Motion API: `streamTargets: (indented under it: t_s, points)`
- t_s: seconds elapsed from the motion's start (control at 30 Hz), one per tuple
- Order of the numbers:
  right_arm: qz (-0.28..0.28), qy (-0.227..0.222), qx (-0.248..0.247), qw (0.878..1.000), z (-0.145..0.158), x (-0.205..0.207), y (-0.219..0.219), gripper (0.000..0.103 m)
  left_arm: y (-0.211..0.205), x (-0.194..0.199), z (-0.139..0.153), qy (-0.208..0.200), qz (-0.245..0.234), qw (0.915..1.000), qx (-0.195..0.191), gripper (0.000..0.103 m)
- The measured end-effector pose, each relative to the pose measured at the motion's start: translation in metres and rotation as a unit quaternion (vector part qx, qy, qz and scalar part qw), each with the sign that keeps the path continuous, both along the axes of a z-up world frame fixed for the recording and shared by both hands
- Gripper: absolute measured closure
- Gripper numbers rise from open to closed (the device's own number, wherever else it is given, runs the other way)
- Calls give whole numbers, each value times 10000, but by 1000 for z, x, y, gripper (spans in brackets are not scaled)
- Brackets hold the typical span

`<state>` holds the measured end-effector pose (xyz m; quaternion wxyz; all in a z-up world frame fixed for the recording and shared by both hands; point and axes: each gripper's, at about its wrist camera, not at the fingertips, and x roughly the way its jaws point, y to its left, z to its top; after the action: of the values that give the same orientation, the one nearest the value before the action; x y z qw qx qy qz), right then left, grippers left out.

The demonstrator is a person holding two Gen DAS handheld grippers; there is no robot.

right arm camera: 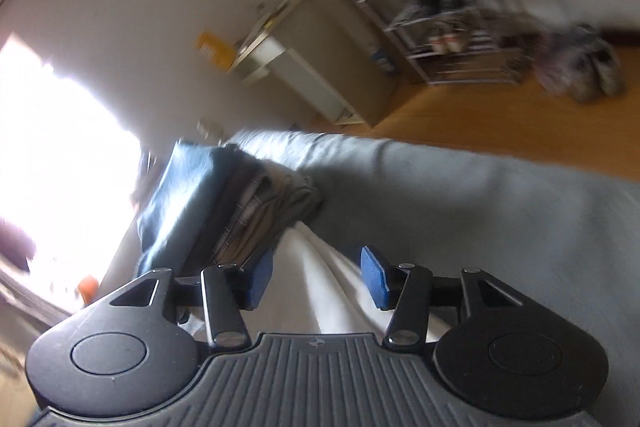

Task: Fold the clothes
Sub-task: 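Carry the sweatshirt with both grippers and lower it beside the folded clothes stack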

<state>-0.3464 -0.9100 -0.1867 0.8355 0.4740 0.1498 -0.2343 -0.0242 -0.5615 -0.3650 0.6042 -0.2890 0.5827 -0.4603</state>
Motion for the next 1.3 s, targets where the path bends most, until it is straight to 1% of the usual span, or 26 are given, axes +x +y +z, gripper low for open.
streamTargets:
  t_s: [0.07, 0.13, 0.23, 0.27, 0.3, 0.33, 0.37, 0.4, 0.43, 0.47, 0.5, 0.6, 0.63, 0.67, 0.7, 0.8, 0.83, 0.87, 0.9, 0.93, 1.0, 1.03, 1.1, 1.13, 1.2, 1.3]
  points:
    - [-347, 77, 212, 9991, -1, -35, 9, 46, 1, 3, -5, 60, 36, 10000, 71, 71]
    - [-672, 92, 409, 9969, -7, -65, 19, 44, 0, 3, -8, -112, 26, 9998, 148, 72]
    - [-1065, 227, 787, 9909, -22, -99, 34, 43, 3, 1, -11, -186, 107, 9996, 186, 72]
    - [-1183, 305, 781, 9894, -25, -105, 39, 43, 4, -1, -11, -216, 123, 9995, 206, 72]
    - [-1275, 423, 630, 9889, -25, -107, 44, 44, 4, -3, -10, -254, 121, 9993, 229, 72]
    - [-1266, 482, 373, 9901, -21, -106, 48, 45, 5, -4, -10, -283, 107, 9992, 253, 72]
    - [-1194, 529, 74, 9914, -16, -102, 52, 46, 5, -6, -7, -309, 97, 9991, 284, 72]
    - [-1093, 610, -220, 9919, -9, -95, 55, 50, 6, -9, -4, -336, 89, 9989, 319, 71]
    - [-945, 689, -507, 9918, -3, -85, 56, 52, 9, -11, -1, -391, 97, 9985, 358, 71]
    - [-725, 747, -757, 9917, 3, -75, 55, 56, 13, -12, 2, -478, 132, 9979, 405, 69]
    - [-495, 860, -986, 9902, 8, -62, 53, 58, 17, -14, 6, -617, 168, 9969, 463, 68]
    - [148, 1199, -1595, 9798, 18, -28, 48, 63, 33, -24, 19, -1133, 254, 9907, 705, 67]
    - [307, 1333, -1692, 9761, 17, -16, 44, 65, 38, -27, 25, -1360, 273, 9873, 776, 67]
    - [463, 1467, -1782, 9719, 16, -5, 40, 69, 41, -30, 33, -1607, 288, 9830, 834, 66]
    - [584, 1616, -1806, 9684, 14, 3, 37, 71, 40, -32, 42, -1908, 241, 9775, 862, 67]
    - [886, 2075, -1776, 9579, 4, 21, 31, 71, 30, -45, 66, -2805, -95, 9562, 835, 66]
    - [978, 2229, -1750, 9540, -1, 26, 29, 74, 22, -51, 73, -3070, -274, 9480, 788, 66]
    - [1062, 2371, -1725, 9501, -5, 31, 28, 94, 16, -59, 77, -3307, -459, 9395, 759, 66]
    - [1037, 2351, -1727, 9509, -7, 33, 31, 100, 11, -67, 80, -3531, -648, 9304, 738, 66]
    - [1008, 2331, -1737, 9515, -8, 34, 34, 100, 6, -76, 80, -3728, -811, 9215, 728, 66]
    - [801, 2279, -1958, 9504, -8, 31, 42, 100, -8, -90, 76, -4052, -1049, 9045, 823, 66]
    - [724, 2206, -1872, 9545, -13, 30, 40, 100, -13, -93, 72, -4149, -1117, 8985, 893, 66]
    - [491, 2193, -1611, 9610, -26, 28, 31, 100, -23, -98, 63, -4297, -1228, 8887, 1020, 66]
    - [403, 2160, -1596, 9624, -28, 27, 29, 99, -26, -98, 61, -4326, -1244, 8867, 1054, 66]
    - [141, 2136, -1633, 9631, -26, 23, 27, 99, -23, -98, 64, -4330, -1226, 8871, 1026, 66]
    - [-335, 2155, -1810, 9590, -12, 16, 29, 98, -16, -97, 70, -4397, -1158, 8855, 956, 66]
